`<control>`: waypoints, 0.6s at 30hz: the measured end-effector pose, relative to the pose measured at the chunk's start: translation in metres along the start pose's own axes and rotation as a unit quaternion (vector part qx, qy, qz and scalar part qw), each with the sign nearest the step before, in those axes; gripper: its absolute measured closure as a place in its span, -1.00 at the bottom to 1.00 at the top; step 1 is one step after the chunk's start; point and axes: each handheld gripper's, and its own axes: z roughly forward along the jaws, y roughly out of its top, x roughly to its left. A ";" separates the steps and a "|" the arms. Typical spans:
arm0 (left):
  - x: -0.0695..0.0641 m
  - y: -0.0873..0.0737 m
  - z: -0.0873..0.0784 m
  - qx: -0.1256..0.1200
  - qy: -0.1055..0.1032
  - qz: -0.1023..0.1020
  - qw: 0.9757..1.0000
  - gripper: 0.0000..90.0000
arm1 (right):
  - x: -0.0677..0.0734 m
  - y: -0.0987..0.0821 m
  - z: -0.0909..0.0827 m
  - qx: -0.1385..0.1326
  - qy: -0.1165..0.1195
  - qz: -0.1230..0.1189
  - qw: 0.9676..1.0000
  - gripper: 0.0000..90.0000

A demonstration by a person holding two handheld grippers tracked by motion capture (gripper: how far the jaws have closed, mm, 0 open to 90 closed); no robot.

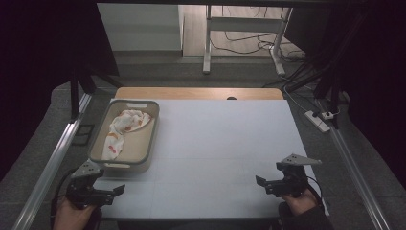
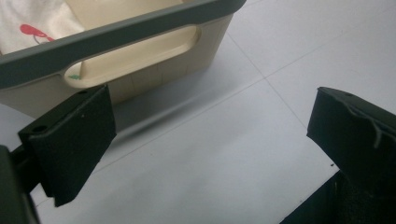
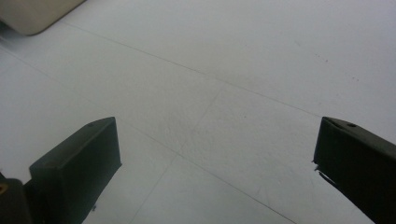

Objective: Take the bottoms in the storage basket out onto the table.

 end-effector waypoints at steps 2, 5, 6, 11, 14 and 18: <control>-0.002 0.000 0.000 0.003 0.001 0.006 1.000 -0.97 | 0.000 0.000 0.000 0.001 0.001 -0.002 1.000 -0.99; -0.002 0.000 0.001 0.005 0.001 0.007 1.000 -0.97 | 0.003 0.000 0.001 0.007 -0.001 -0.014 1.000 -0.99; -0.001 0.000 0.001 0.005 -0.002 0.004 1.000 -0.97 | 0.004 0.000 0.002 0.009 0.001 -0.017 1.000 -0.99; 0.001 0.000 0.001 0.007 -0.008 -0.002 1.000 -0.97 | 0.005 0.001 0.003 0.017 0.004 -0.024 1.000 -0.99; 0.001 -0.001 0.000 0.008 -0.008 -0.003 1.000 -0.97 | 0.004 0.001 0.004 0.018 0.007 -0.024 1.000 -0.99; 0.000 -0.001 0.000 0.011 -0.007 -0.002 1.000 -0.98 | 0.004 0.002 0.006 0.022 0.011 -0.028 0.999 -0.99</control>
